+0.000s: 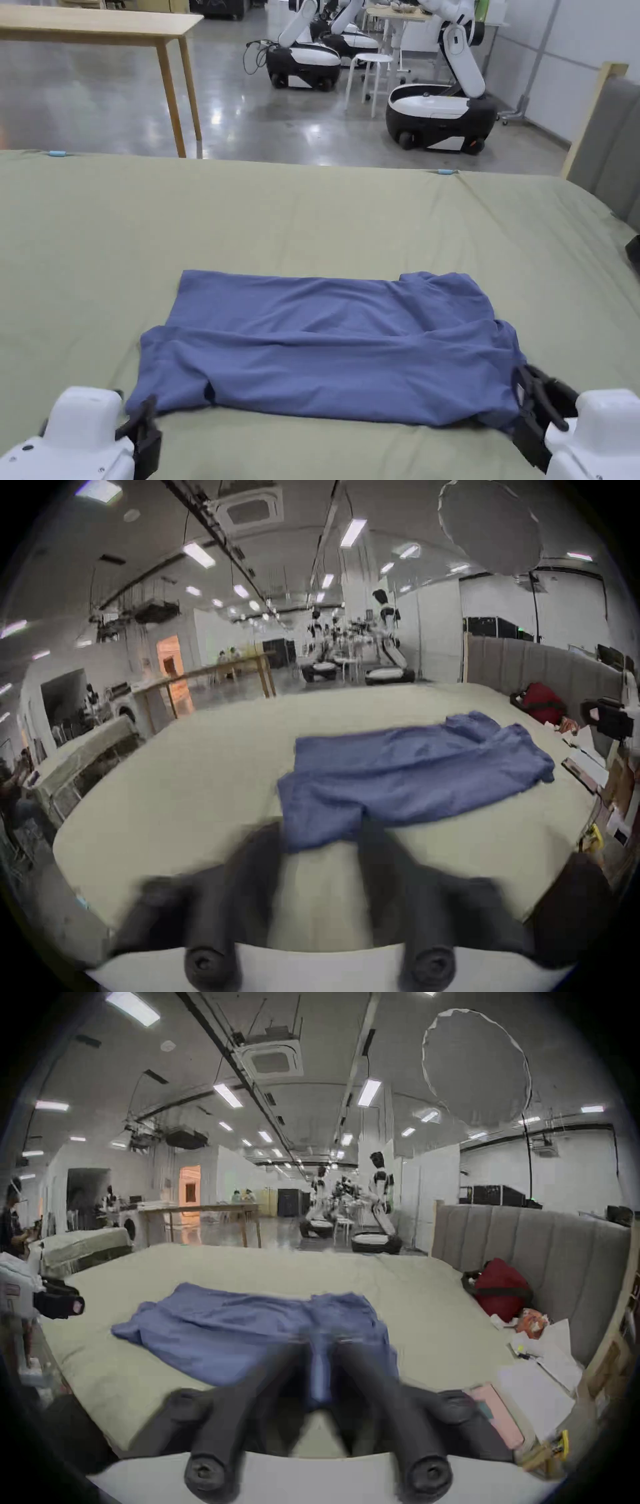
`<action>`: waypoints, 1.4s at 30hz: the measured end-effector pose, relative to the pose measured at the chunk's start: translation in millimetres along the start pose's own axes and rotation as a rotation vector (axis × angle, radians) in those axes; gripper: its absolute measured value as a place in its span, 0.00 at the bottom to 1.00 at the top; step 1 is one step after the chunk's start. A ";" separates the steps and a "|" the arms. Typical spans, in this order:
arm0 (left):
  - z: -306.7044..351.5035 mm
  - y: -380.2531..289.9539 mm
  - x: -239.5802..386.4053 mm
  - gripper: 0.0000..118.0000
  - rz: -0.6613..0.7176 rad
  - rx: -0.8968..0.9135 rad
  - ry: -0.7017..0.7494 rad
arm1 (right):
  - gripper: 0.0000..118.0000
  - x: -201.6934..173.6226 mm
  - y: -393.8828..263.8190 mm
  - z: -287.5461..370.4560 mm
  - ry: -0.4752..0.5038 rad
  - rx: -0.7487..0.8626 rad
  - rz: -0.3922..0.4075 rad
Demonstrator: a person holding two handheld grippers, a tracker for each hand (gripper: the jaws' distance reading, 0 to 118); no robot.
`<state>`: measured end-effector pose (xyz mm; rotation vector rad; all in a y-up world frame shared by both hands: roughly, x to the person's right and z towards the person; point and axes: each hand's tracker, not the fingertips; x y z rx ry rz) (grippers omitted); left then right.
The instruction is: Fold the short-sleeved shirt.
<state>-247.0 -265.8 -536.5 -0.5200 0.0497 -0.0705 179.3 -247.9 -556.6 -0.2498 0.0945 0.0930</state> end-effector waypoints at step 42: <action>-132.7 57.5 -15.1 0.05 0.010 -0.317 -0.055 | 0.67 101.2 -49.4 -160.8 -0.033 -0.545 -0.138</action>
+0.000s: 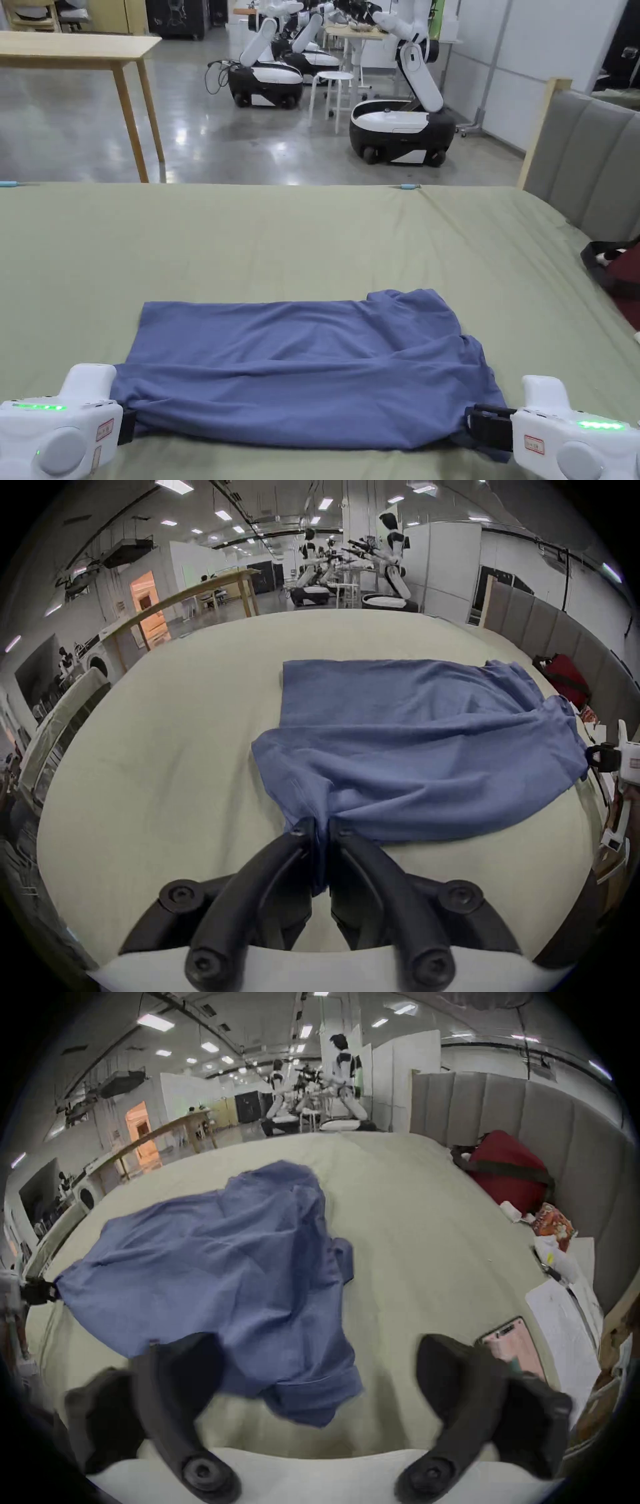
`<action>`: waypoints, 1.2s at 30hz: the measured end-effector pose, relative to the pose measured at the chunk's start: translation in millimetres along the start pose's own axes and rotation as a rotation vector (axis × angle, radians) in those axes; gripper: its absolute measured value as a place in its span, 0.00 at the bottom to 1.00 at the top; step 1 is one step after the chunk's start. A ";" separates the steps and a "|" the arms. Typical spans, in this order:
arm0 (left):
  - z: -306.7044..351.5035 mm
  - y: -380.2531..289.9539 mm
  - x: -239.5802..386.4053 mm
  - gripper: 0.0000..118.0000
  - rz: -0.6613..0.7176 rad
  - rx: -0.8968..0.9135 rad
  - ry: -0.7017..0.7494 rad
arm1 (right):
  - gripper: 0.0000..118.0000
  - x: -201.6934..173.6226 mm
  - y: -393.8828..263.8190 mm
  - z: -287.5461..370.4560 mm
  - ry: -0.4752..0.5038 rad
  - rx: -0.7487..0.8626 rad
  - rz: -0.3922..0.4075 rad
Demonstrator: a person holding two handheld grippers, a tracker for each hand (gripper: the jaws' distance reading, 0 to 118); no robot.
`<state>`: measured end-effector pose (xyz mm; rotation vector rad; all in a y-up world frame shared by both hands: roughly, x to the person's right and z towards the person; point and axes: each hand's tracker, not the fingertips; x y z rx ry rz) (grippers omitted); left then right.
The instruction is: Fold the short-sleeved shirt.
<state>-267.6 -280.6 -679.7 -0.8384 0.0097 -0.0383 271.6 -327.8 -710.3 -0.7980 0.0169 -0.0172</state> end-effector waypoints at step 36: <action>152.6 -86.5 -18.7 1.00 0.038 0.398 0.008 | 1.00 -17.3 -62.5 168.9 0.245 0.409 -0.028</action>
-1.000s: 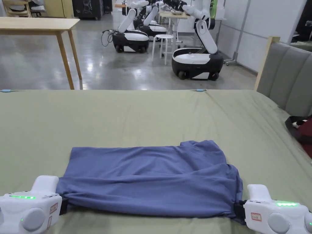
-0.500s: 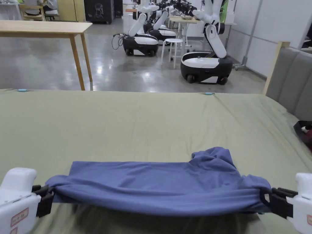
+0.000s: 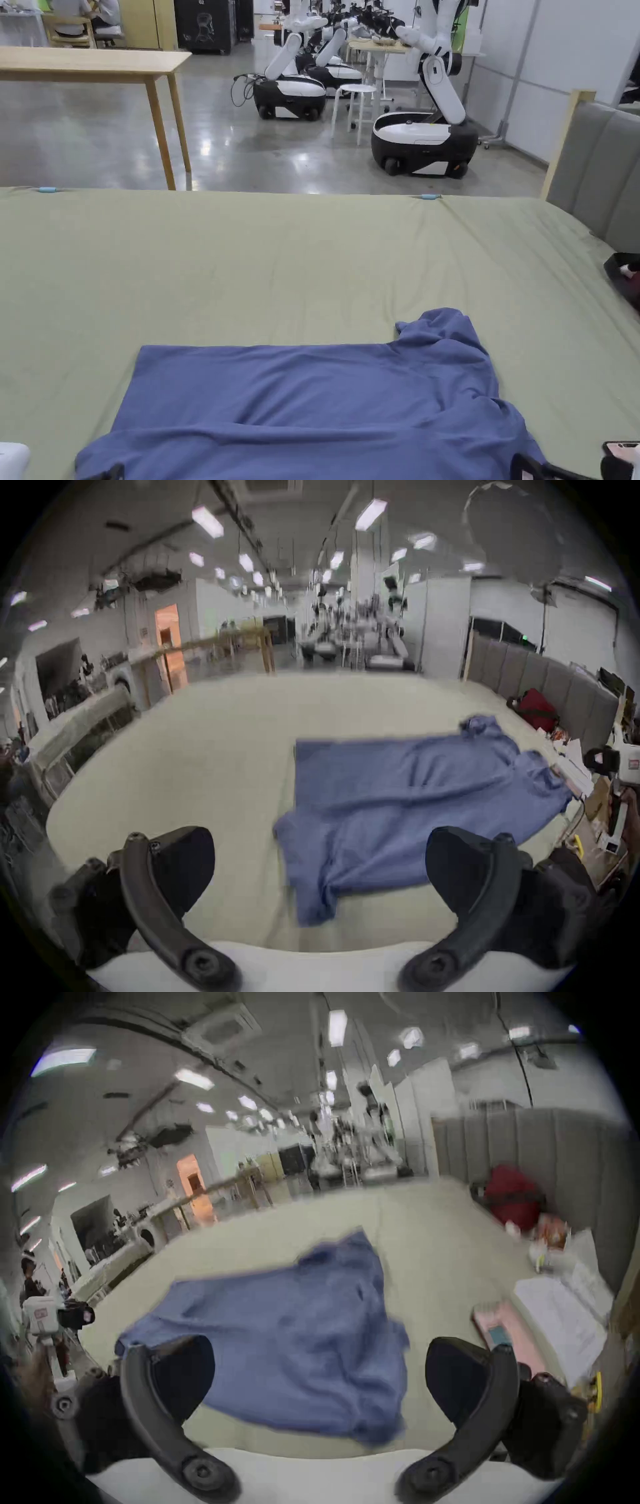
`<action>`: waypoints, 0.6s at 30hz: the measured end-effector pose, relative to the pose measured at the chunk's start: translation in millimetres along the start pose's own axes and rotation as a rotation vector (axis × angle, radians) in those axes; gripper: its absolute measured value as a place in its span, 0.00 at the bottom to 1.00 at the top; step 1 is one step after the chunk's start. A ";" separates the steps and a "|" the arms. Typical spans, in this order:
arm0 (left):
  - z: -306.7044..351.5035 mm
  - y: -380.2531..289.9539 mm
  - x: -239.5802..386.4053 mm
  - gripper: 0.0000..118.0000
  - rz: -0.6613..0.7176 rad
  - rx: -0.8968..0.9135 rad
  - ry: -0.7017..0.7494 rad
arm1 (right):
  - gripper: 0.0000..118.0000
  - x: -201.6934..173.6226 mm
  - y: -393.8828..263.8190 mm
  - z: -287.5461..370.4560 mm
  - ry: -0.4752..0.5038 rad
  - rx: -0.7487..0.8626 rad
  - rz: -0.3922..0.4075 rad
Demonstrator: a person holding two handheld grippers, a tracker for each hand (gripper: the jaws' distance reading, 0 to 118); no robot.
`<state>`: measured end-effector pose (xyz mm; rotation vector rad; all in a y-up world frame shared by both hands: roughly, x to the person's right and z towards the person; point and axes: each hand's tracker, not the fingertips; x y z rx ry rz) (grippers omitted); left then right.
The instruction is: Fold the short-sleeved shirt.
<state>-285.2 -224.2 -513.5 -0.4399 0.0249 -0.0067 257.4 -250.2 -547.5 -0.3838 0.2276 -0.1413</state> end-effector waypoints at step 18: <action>-141.6 38.9 -4.8 0.02 -0.032 -0.195 0.017 | 0.01 -79.7 20.9 -66.3 -0.010 -0.023 0.182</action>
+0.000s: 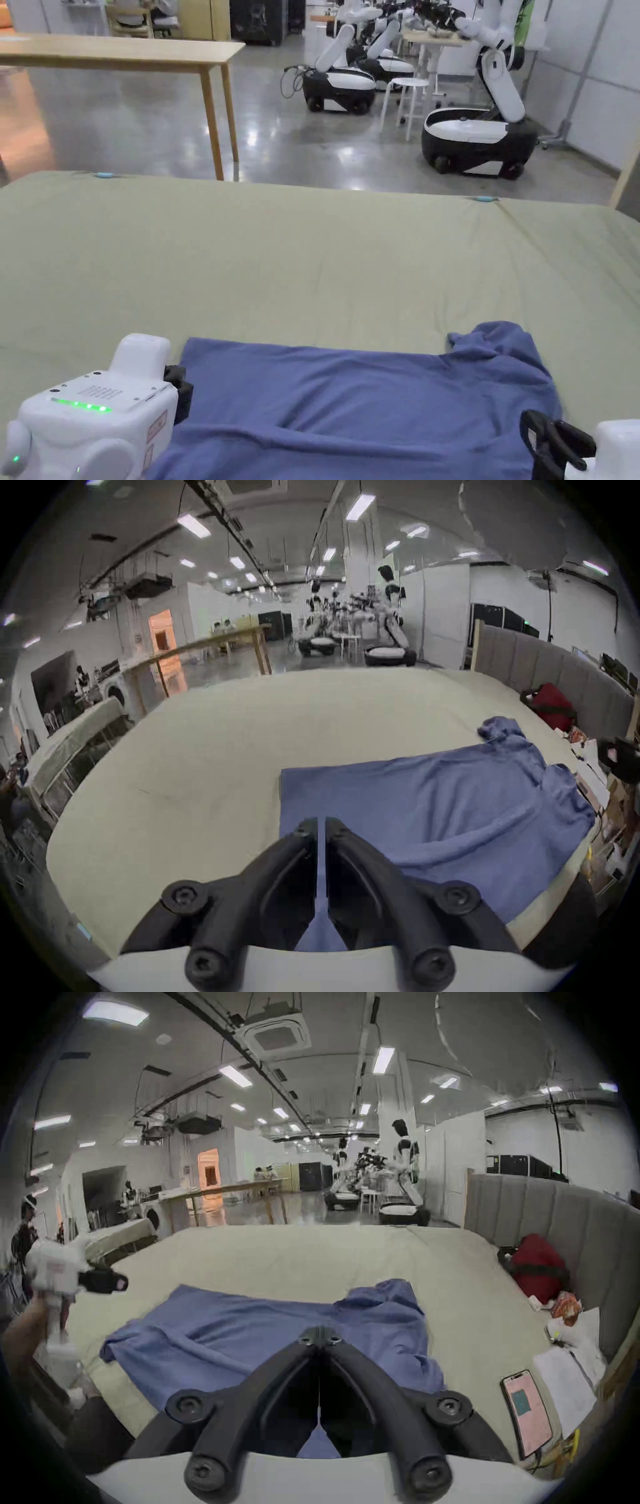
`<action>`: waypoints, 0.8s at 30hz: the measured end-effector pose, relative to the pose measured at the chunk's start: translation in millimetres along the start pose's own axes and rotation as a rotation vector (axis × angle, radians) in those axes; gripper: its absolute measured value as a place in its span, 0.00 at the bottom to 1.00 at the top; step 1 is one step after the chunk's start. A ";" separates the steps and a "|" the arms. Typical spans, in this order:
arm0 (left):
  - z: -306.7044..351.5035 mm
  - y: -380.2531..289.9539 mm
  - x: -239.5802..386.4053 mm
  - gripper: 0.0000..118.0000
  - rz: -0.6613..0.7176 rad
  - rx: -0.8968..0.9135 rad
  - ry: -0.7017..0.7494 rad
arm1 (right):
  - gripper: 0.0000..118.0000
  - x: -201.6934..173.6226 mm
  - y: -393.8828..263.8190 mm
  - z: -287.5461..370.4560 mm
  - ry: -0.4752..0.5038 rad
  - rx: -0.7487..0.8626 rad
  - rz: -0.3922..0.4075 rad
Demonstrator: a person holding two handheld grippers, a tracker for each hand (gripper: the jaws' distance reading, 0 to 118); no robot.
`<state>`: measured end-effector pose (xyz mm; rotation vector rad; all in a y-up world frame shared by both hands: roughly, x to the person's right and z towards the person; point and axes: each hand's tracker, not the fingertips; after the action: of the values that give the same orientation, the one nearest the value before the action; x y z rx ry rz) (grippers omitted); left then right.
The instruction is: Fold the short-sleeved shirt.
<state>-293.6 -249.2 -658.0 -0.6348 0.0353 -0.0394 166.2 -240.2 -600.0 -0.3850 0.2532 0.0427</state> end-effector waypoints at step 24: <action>-159.5 56.0 25.4 0.00 -0.203 -0.213 0.083 | 0.96 147.7 41.7 -192.6 -0.152 -0.448 -0.110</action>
<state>-273.9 -299.8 -820.1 -0.8477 0.0554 -0.2607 259.9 -275.1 -825.0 -0.8373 0.0692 0.0198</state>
